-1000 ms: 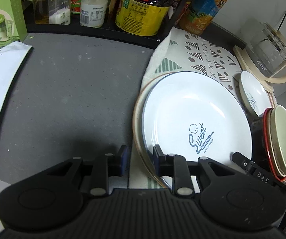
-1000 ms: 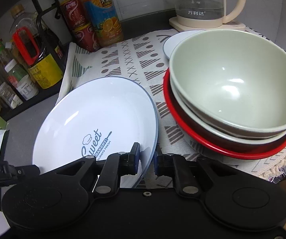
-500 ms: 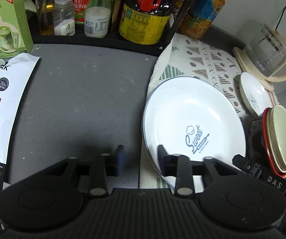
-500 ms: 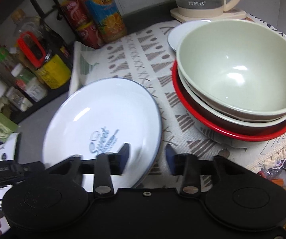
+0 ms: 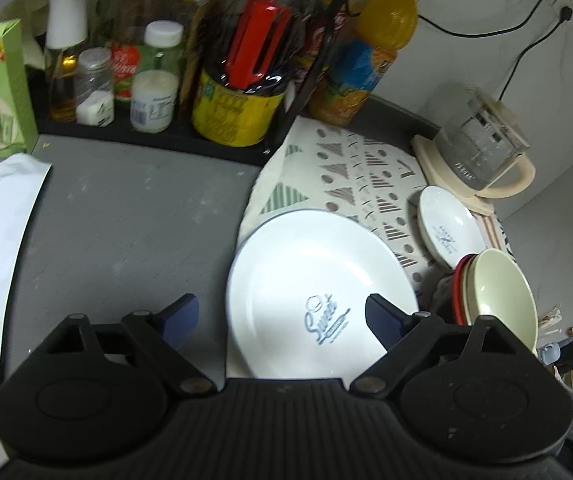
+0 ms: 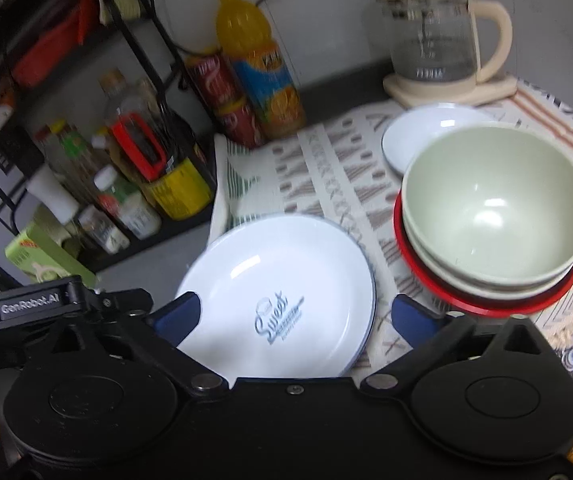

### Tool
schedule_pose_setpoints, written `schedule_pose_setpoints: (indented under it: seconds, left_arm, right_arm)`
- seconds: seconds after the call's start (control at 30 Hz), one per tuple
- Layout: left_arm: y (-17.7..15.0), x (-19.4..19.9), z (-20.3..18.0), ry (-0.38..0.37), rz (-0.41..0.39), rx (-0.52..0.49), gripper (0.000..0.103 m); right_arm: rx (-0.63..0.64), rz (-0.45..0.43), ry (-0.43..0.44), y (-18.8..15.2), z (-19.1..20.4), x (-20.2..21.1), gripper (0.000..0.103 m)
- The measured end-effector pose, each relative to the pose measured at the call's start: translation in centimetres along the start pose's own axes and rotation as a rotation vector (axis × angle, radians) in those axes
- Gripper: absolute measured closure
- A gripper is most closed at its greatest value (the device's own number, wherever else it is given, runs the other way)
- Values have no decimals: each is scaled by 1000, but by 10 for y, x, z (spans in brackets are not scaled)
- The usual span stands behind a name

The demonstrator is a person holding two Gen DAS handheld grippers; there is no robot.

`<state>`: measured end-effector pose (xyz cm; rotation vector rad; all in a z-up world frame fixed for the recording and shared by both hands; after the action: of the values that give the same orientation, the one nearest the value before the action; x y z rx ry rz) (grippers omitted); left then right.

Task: Organize plates and bowls
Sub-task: 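Move both grippers to the white 'BAKERY' plate and close on its rim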

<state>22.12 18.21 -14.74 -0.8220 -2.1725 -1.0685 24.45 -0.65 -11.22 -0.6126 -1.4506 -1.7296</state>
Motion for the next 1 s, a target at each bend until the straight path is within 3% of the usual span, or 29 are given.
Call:
schedule_pose_setpoints:
  seconds: [0.33,1.0]
  left_arm:
    - [19,-27,-34,-24,9,-33,13]
    - [60,-115,-126,-22,57,-71,8]
  right_arm:
    - [-41,-73,9,39,-28,10,0]
    - [-122,-85,-35,124,-143,-30,0]
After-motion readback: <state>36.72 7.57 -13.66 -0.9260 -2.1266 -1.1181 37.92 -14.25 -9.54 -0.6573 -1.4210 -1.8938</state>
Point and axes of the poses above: each gripper's, at about its wrist camera, not at the fingertips, and x roughly against the way its jaws point, z to its left, y to its top, the point moved 7 cm from there along -x, roughly the way its jaws point, and after that the axes turned 12 degrees about -y, right-handed, at the moved point
